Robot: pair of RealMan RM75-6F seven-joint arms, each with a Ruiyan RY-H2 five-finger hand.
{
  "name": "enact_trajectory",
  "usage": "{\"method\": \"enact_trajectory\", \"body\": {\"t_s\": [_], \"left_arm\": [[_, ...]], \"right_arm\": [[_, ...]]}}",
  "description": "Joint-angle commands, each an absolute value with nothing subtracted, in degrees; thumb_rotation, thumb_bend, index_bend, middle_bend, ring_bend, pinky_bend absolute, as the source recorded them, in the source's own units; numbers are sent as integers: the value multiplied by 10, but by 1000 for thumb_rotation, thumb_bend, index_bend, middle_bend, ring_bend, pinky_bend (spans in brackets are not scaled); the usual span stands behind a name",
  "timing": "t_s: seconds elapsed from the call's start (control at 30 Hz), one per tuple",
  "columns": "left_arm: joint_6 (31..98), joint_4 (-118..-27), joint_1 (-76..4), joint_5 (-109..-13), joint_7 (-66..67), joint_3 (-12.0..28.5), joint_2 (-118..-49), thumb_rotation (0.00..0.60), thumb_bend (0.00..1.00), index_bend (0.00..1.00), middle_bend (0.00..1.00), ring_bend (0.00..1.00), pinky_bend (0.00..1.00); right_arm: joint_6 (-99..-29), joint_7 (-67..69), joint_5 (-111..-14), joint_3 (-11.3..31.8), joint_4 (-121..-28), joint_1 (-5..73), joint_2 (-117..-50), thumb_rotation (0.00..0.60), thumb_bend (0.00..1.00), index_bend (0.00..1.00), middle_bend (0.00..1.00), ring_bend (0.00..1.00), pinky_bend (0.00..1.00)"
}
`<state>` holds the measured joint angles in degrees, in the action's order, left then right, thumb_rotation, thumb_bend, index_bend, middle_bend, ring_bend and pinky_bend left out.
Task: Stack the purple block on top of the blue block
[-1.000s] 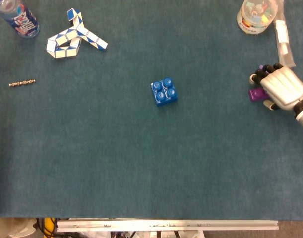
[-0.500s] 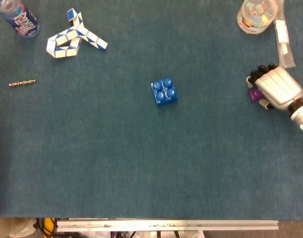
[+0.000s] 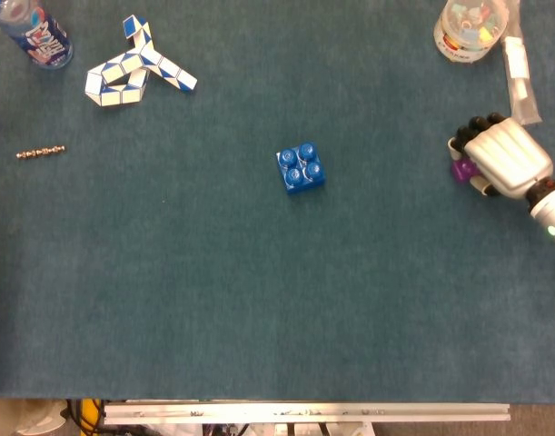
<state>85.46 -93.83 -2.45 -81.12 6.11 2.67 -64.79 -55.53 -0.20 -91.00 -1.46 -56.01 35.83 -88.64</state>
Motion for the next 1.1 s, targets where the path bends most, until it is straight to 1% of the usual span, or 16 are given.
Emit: {"method": "enact_trajectory", "body": {"t_s": [0.03, 0.2, 0.3, 0.6, 0.77, 0.9, 1.1], "left_arm": [[854, -939, -25, -812, 61, 26, -648, 600, 168, 205, 185, 188, 307], [853, -940, -26, -814, 64, 26, -648, 600, 169, 205, 185, 188, 307], [853, -941, -25, -814, 65, 25, -648, 600, 168, 205, 185, 188, 307], [861, -938, -21, -822, 62, 22, -650, 600, 168, 205, 185, 188, 307], [867, -937, -17, -825, 58, 20, -649, 600, 168, 205, 185, 188, 307], [871, -937, -14, -827, 54, 19, -647, 600, 168, 205, 185, 188, 307], [872, -935, -12, -830, 50, 18, -647, 600, 168, 205, 185, 188, 307]], "right_arm": [[-560, 4, -909, -6, -595, 366, -864, 600, 300, 532, 423, 315, 375], [-561, 3, -909, 9, -660, 383, -829, 600, 300, 544, 435, 336, 419], [-552, 1, -906, 20, -700, 396, -811, 600, 300, 550, 438, 341, 424], [-491, -43, -874, 55, -807, 447, -773, 600, 300, 558, 440, 344, 424], [-453, -89, -832, 73, -849, 471, -775, 600, 301, 558, 442, 343, 424], [-434, -130, -798, 86, -865, 489, -785, 600, 301, 558, 442, 344, 424], [-411, -200, -744, 92, -891, 513, -800, 600, 300, 558, 442, 344, 424]]}}
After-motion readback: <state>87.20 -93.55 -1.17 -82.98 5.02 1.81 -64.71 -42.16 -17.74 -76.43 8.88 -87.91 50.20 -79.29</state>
